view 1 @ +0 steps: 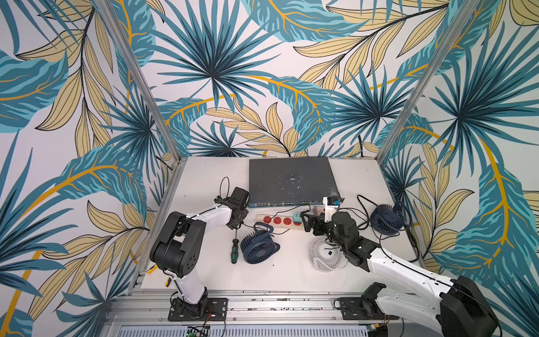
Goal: Plug the desk fan into the power strip
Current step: Pick up the plug from the center of the board.
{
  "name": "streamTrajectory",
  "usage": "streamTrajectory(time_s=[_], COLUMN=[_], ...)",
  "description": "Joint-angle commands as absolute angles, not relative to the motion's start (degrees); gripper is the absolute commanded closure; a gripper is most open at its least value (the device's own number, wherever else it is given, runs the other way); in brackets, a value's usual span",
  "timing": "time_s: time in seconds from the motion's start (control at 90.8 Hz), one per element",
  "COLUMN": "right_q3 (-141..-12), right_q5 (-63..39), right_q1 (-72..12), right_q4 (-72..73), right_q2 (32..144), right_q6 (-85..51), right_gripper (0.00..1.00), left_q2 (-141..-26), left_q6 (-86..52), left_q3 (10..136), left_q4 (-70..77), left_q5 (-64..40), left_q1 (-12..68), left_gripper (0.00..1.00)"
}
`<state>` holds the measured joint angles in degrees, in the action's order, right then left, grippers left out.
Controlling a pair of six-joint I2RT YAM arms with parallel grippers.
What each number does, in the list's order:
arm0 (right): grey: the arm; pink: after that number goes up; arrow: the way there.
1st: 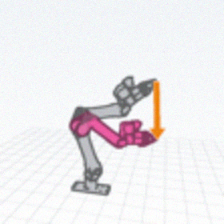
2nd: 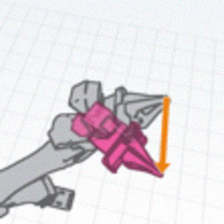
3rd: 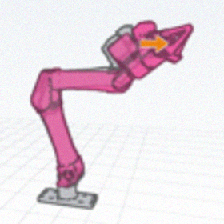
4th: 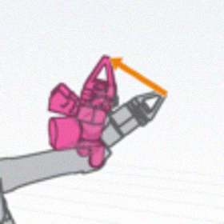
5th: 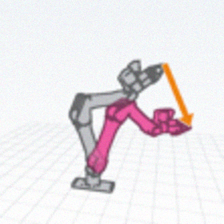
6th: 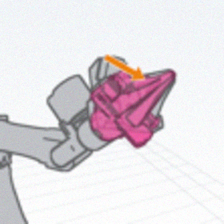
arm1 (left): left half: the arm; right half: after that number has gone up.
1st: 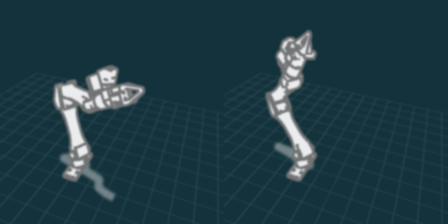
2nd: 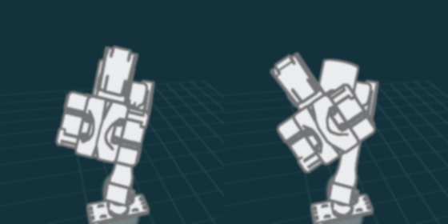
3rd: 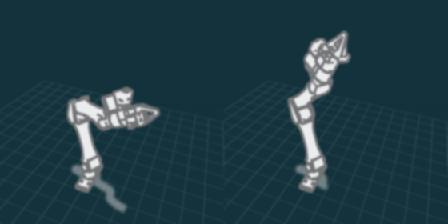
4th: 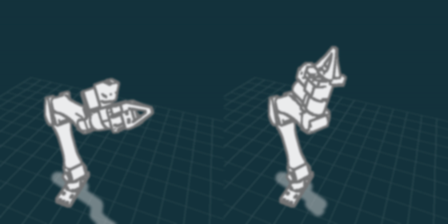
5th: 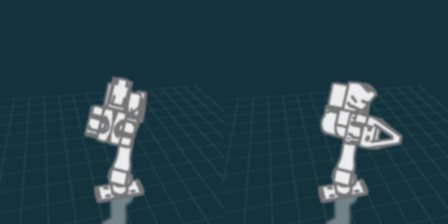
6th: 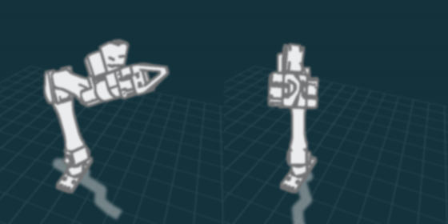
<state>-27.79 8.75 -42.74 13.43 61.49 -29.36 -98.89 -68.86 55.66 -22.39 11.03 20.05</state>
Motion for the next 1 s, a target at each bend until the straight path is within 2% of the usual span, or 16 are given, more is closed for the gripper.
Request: streamTrajectory(time_s=[0.0,0.264,0.573,0.826,0.992], right_q3=[-26.42,-27.34,-29.55,-33.22,-34.82], right_q5=[9.99,10.34,9.0,0.75,-6.99], right_q1=[-42.46,-41.2,-40.35,-40.08,-40.05], right_q4=[13.62,14.74,17.12,20.84,26.16], right_q2=[59.35,55.93,55.55,56.18,58.22], right_q6=[-30.31,-30.54,-30.1,-29.52,-27.5], right_gripper=[0.0,0.0,0.0,0.0,0.0], left_q2=[-96.5,-84.47,-77.77,-77.24,-76.8], left_q6=[-67.31,-59.83,-51.33,-49.71,-50.1], left_q3=[58.62,67.8,81.73,86.65,84.92], left_q4=[-23.34,-28.7,-31.86,-33.17,-33.03], left_q5=[12.48,14.64,9.35,1.37,0.86], left_q1=[19.85,19.86,21.15,24.72,25.73], left_gripper=[0.83,0.84,0.82,0.81,0.81])
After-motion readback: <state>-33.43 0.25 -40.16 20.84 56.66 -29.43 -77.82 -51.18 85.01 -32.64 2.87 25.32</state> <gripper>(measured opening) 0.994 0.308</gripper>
